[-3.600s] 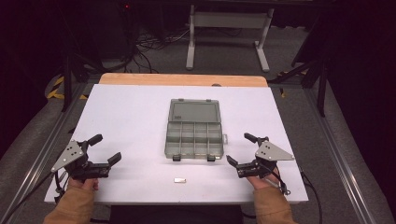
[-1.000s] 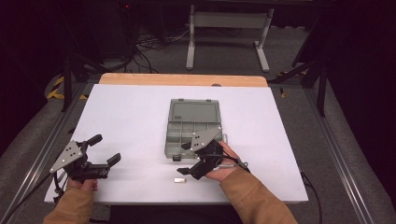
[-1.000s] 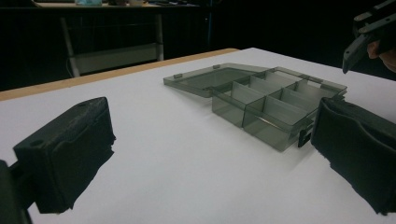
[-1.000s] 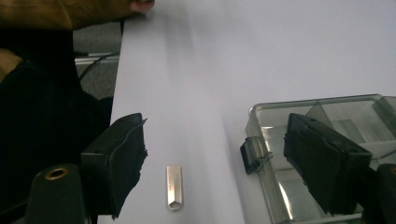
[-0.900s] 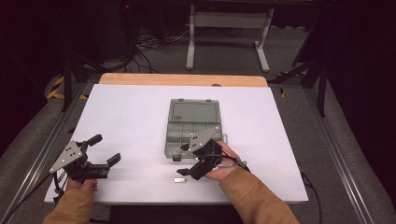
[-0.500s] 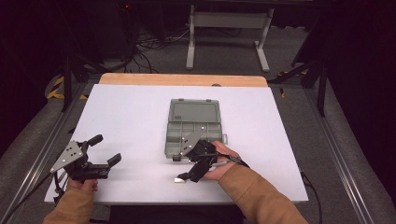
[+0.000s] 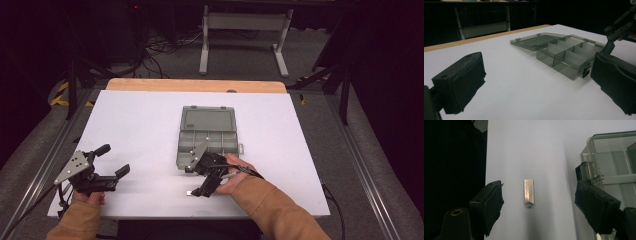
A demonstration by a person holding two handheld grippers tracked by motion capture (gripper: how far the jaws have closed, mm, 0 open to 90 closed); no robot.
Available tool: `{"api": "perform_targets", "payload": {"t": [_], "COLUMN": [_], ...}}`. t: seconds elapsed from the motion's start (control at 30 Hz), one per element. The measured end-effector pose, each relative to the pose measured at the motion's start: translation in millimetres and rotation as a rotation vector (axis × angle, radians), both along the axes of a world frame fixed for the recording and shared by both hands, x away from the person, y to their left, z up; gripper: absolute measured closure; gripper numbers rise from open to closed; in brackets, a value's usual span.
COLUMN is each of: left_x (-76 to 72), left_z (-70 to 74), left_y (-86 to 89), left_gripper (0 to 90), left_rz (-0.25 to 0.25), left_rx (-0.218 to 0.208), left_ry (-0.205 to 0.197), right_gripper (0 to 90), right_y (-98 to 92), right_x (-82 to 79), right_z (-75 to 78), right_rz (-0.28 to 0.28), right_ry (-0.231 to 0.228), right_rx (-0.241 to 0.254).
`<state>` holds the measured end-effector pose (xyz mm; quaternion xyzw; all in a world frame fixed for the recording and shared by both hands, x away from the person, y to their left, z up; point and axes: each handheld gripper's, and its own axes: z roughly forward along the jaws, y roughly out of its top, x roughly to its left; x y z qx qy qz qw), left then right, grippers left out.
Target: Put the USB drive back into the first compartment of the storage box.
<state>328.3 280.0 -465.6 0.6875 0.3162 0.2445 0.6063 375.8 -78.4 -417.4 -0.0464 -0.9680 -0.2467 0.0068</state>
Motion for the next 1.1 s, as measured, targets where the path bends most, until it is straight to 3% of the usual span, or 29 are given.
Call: {"api": "perform_targets", "payload": {"t": [0.27, 0.5, 0.53, 0.57, 0.77, 0.93, 1.1], "left_x": [-0.2, -0.4, -0.4, -0.4, -0.5, -0.8, -0.8], "left_z": [0.2, 0.4, 0.4, 0.4, 0.5, 0.6, 0.6], "left_y": [0.1, 0.4, 0.4, 0.5, 0.5, 0.6, 0.5], "left_gripper": [0.4, 0.4, 0.4, 0.4, 0.4, 0.4, 0.4], "left_rz": [-0.001, -0.001, -0.001, -0.001, -0.001, 0.000, 0.001], "left_rx": [0.002, 0.002, 0.002, 0.002, 0.002, 0.002, 0.002], "left_ry": [-0.001, -0.003, -0.003, -0.003, -0.003, -0.004, -0.005], "right_gripper": [27.0, 30.2, 30.8, 31.3, 36.6, 47.2, 55.0], "right_y": [5.6, 11.2, 11.9, 12.6, 16.1, 18.8, 20.2], "right_x": [-1.1, -1.7, -2.4, -1.5, -3.0, -7.3, -9.1], "right_z": [-7.1, -14.1, -14.9, -16.3, -22.1, -28.4, -30.8], "right_rz": [-0.009, -0.006, -0.003, 0.001, 0.009, 0.018, 0.033], "right_ry": [0.016, 0.005, 0.020, 0.001, -0.005, 0.006, -0.013], "right_rx": [-0.050, -0.062, -0.062, -0.062, -0.084, -0.113, -0.127]}}
